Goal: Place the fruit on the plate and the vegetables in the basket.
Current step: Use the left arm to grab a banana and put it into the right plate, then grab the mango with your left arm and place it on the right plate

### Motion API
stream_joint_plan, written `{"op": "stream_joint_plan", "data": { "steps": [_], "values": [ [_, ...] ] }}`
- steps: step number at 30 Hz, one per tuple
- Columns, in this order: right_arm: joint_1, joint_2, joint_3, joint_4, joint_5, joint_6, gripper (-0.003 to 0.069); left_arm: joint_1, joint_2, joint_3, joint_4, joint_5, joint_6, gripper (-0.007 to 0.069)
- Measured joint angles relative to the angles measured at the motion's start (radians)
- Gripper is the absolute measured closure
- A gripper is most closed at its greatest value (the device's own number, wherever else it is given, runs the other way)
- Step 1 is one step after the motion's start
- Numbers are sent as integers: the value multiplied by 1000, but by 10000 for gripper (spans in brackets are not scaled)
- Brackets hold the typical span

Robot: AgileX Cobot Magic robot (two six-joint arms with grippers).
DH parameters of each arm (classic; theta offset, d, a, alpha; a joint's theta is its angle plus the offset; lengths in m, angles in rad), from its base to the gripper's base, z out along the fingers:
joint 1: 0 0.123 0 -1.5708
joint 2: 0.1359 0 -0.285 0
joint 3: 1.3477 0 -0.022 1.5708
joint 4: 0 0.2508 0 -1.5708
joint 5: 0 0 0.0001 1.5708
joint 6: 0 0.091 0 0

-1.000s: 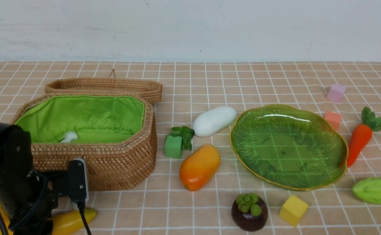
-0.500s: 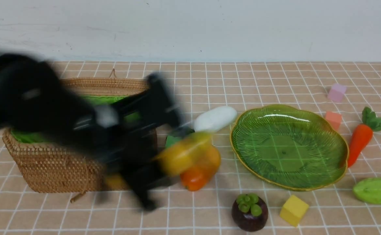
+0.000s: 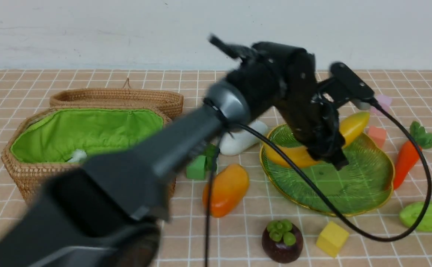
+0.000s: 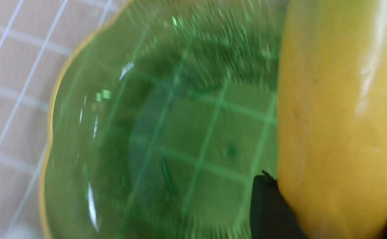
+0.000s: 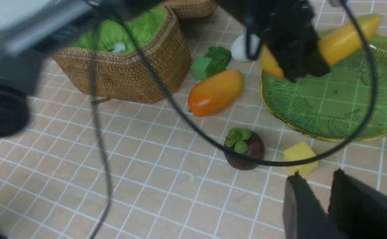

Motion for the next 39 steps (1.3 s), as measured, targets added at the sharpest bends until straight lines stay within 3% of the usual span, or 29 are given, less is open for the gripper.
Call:
{"op": "stream_joint_plan", "data": {
  "steps": [3,8,12,14,17,20,21,22,23,26,28,30,33,37,38,39],
  "values": [
    [0,0,0,4,3,0,495,0,79,-111,-25,7,19,323],
    [0,0,0,5,7,0,496,6,106,-101,-128,-30,106,305],
    [0,0,0,5,12,0,496,11,103,-66,-176,-39,128,167],
    [0,0,0,4,20,0,496,13,67,-4,-174,-33,120,57],
    [0,0,0,4,26,-17,496,15,-19,80,-153,2,79,17],
    [0,0,0,4,26,-40,496,16,-111,146,-112,58,15,54],
    [0,0,0,4,26,-55,494,16,-196,207,-73,119,-46,123],
    [0,0,0,4,26,-57,494,16,-218,224,-54,132,-61,144],
    [0,0,0,3,26,-65,491,16,-318,300,-5,170,-112,242],
    [0,0,0,-7,25,-66,487,16,-466,475,60,183,-159,419],
    [0,0,0,-14,24,-66,485,16,-525,590,93,181,-179,472],
    [0,0,0,-19,24,-66,484,16,-565,695,119,140,-202,476],
    [0,0,0,-19,23,-67,482,16,-557,812,144,36,-237,402],
    [0,0,0,-11,23,-67,479,16,-491,831,252,-33,-311,200],
    [0,0,0,-10,25,-67,479,16,-487,830,252,-35,-317,200],
    [0,0,0,-5,28,-67,479,16,-457,826,327,-58,-374,109]
  ]
}}
